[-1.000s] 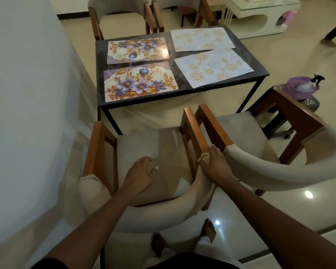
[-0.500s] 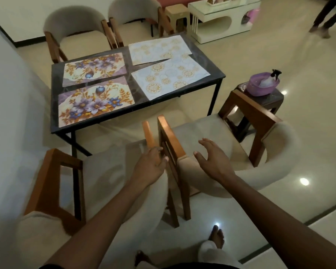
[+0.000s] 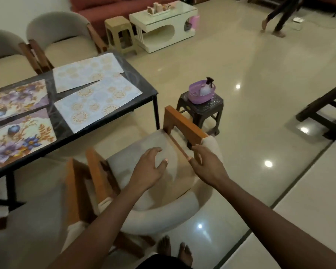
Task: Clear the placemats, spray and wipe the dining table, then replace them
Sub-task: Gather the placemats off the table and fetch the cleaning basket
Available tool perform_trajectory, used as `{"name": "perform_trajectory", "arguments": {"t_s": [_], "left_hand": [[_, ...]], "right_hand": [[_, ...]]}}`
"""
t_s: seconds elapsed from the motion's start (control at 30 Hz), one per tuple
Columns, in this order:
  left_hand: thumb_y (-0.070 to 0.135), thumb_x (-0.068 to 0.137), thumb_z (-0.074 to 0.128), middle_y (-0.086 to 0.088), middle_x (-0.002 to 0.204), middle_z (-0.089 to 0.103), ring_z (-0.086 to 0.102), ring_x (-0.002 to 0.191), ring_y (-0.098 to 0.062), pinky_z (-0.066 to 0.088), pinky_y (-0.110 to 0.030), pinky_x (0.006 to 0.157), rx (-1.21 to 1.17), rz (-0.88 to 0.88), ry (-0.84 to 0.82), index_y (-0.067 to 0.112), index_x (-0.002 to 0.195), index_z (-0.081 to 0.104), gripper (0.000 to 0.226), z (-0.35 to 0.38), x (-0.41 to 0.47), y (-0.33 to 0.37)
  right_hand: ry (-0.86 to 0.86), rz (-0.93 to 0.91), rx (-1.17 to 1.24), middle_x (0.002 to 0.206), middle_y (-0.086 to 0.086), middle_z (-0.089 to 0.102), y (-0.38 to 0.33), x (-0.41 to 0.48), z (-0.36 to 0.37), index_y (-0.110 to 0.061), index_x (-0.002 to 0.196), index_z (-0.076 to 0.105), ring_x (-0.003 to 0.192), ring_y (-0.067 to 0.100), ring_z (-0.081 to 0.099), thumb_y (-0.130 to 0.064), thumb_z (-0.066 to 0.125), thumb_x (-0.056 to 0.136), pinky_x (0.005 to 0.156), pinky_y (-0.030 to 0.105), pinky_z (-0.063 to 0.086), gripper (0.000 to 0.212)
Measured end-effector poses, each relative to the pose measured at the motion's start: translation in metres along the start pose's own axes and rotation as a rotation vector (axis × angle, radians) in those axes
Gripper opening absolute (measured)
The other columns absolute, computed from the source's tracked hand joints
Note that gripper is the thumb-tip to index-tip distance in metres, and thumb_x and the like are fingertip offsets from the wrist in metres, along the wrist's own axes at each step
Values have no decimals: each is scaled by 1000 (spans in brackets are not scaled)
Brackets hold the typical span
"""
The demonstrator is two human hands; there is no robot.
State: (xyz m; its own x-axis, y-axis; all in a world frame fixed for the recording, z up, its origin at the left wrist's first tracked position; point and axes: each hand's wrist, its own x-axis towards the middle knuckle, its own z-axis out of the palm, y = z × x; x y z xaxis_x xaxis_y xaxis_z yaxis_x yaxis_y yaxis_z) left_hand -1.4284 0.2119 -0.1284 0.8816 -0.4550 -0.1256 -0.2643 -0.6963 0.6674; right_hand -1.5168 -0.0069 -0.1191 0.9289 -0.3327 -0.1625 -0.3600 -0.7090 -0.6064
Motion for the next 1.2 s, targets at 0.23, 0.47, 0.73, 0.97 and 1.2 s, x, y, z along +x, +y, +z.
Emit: {"name": "perform_trajectory", "arguments": {"t_s": [0.23, 0.47, 0.73, 0.97, 1.2], "left_hand": [[48, 102, 58, 6, 154, 52, 47, 142, -16, 37, -30, 111, -25, 100, -53, 28, 149, 50, 52, 45, 71, 70], [50, 102, 58, 3, 157, 49, 46, 143, -18, 40, -35, 113, -36, 118, -123, 26, 152, 47, 57, 108, 142, 147], [48, 103, 59, -1, 155, 52, 49, 142, -20, 37, -30, 112, -54, 66, -135, 20, 153, 48, 59, 211, 242, 270], [44, 102, 60, -1, 157, 50, 47, 143, -19, 41, -39, 118, -111, 87, -81, 22, 152, 49, 56, 247, 338, 352], [51, 101, 58, 1, 157, 50, 48, 144, -18, 41, -39, 117, -180, 24, -44, 27, 154, 45, 59, 270, 442, 380]], "right_hand": [[84, 86, 15, 160, -3, 48, 45, 23, -44, -25, 154, 48, 142, 20, 49, -47, 57, 101, 112, 38, 43, 57], [121, 150, 36, 163, -3, 43, 140, 73, -106, -25, 155, 46, 149, 16, 40, -52, 52, 104, 117, 33, 35, 58], [88, 179, 64, 163, -4, 44, 275, 146, -206, -24, 155, 46, 149, 16, 40, -52, 52, 104, 121, 36, 35, 59], [98, 131, 65, 163, -6, 43, 335, 231, -289, -25, 155, 46, 150, 13, 39, -52, 53, 103, 120, 34, 34, 59], [59, 79, 45, 163, -7, 43, 360, 343, -325, -25, 154, 47, 149, 13, 41, -52, 54, 103, 119, 34, 37, 58]]}}
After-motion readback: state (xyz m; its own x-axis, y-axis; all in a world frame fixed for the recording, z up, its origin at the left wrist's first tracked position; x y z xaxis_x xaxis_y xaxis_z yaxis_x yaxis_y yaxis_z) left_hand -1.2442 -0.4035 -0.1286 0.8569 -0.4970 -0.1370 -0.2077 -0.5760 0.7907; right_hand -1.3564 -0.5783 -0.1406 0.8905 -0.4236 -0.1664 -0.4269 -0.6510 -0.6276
